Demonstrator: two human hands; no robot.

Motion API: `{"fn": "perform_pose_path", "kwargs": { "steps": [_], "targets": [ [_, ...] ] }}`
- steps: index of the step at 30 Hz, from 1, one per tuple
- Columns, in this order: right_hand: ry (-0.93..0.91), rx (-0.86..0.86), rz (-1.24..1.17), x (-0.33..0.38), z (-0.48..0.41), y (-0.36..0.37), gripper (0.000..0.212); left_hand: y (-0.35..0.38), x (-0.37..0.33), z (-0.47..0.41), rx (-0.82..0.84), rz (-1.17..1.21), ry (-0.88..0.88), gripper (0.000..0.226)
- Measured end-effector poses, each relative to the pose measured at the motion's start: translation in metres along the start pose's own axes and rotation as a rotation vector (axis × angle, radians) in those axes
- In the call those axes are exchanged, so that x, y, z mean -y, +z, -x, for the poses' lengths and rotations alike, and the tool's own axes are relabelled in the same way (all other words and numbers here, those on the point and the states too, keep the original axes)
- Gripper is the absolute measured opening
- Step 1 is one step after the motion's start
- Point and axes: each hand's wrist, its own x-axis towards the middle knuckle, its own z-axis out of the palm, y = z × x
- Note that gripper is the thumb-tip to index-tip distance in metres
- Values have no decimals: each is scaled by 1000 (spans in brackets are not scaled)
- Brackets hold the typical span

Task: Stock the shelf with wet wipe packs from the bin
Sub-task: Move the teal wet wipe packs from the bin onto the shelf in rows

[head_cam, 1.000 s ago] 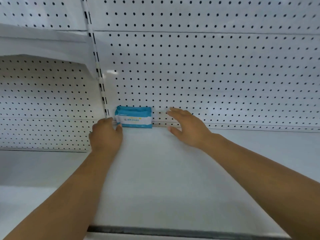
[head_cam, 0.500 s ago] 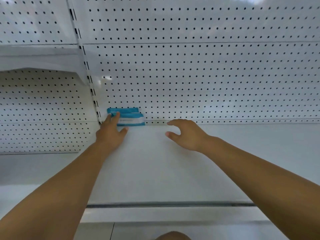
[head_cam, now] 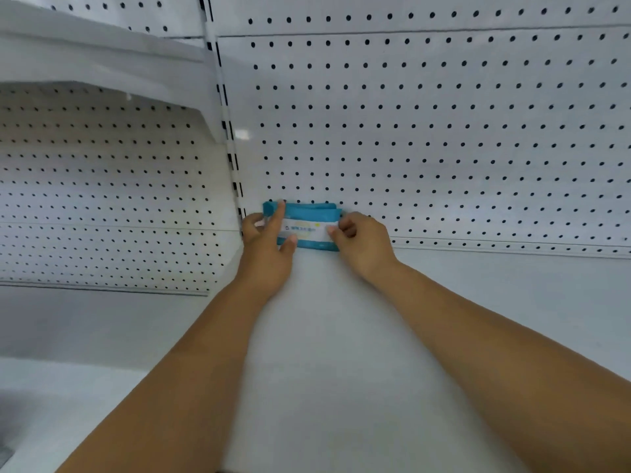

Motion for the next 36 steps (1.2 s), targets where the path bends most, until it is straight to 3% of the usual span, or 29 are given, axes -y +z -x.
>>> {"fn": "perform_pose_path", "kwargs": {
  "steps": [4, 11, 17, 21, 24, 27, 36],
  "targets": [
    [39, -113, -31, 0, -8, 19, 27, -3, 3, -3, -29, 71, -65, 58],
    [33, -161, -71, -4, -10, 22, 27, -4, 7, -6, 10, 41, -52, 60],
    [-76, -32, 69, -2, 2, 8, 29, -4, 2, 0, -58, -32, -51, 61],
    [-162, 149, 459, -1, 19, -28, 51, -9, -9, 11, -140, -404, 25, 60],
    [-119, 246, 600, 0, 32, -62, 68, -6, -24, 21, -81, -581, 27, 61],
    [-90, 277, 636, -3, 49, -101, 80, -3, -41, 38, -11, -568, 39, 64],
    [3, 188, 675, -38, 122, -225, 77, 39, -130, 101, 161, -378, 221, 69]
  ]
}}
